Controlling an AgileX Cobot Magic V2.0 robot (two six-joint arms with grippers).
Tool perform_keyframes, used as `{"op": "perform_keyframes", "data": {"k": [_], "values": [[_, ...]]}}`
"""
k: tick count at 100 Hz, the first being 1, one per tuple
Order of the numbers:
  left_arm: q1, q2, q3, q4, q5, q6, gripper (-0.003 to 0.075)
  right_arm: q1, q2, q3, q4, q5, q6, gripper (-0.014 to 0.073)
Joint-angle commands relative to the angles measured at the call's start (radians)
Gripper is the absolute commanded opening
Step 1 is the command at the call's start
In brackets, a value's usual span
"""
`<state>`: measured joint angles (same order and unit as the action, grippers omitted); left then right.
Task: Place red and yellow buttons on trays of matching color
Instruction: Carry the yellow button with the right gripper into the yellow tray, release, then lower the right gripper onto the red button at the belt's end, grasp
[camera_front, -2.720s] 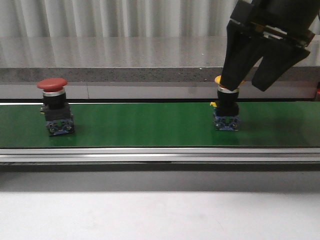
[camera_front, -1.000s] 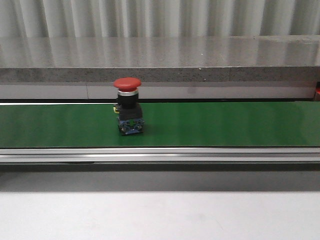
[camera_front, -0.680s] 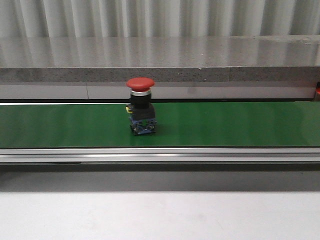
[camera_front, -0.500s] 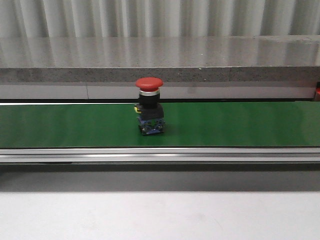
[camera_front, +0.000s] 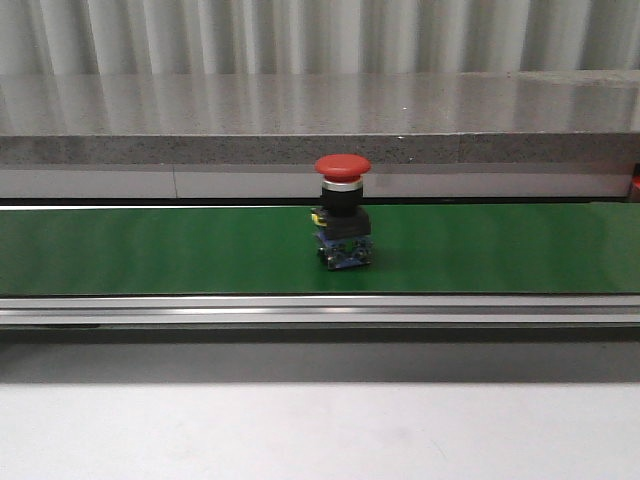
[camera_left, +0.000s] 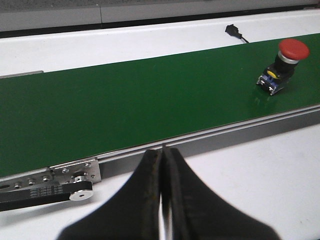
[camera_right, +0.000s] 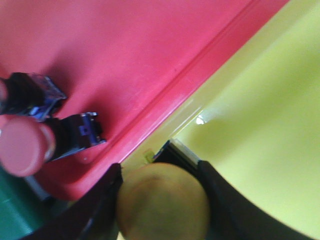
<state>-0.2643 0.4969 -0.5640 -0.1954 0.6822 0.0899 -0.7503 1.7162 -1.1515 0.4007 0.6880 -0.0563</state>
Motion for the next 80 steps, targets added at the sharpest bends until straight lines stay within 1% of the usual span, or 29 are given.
{"op": "perform_keyframes", "data": {"k": [1, 21, 26, 33, 38, 45, 52, 55, 80], "values": [[-0.007, 0.005, -0.029, -0.020, -0.062, -0.003, -0.0020, -0.003, -0.004, -0.023, 0.027, -0.051, 0.000, 0.0130], [-0.007, 0.005, -0.029, -0.020, -0.062, -0.003, -0.0020, -0.003, 0.060, -0.023, 0.037, -0.092, 0.000, 0.0135], [-0.007, 0.005, -0.029, -0.020, -0.062, -0.003, -0.0020, -0.003, 0.068, -0.023, 0.039, -0.092, 0.000, 0.0158], [-0.007, 0.005, -0.029, -0.020, -0.062, -0.003, -0.0020, -0.003, 0.068, -0.023, 0.043, -0.096, 0.000, 0.0261], [-0.007, 0.005, -0.029, -0.020, -0.062, -0.003, -0.0020, -0.003, 0.068, -0.023, 0.043, -0.098, 0.000, 0.0384], [-0.007, 0.005, -0.029, -0.020, -0.062, -0.003, -0.0020, -0.003, 0.060, -0.023, 0.043, -0.100, 0.000, 0.0519], [-0.007, 0.005, -0.029, -0.020, -0.062, -0.003, -0.0020, -0.003, 0.047, -0.023, 0.043, -0.101, -0.001, 0.0589], [-0.007, 0.005, -0.029, -0.020, -0.062, -0.003, -0.0020, -0.003, 0.038, -0.023, 0.043, -0.105, -0.001, 0.0598], [-0.007, 0.005, -0.029, -0.020, -0.062, -0.003, -0.0020, 0.000, -0.092, -0.023, 0.028, -0.107, -0.026, 0.0593]]}}
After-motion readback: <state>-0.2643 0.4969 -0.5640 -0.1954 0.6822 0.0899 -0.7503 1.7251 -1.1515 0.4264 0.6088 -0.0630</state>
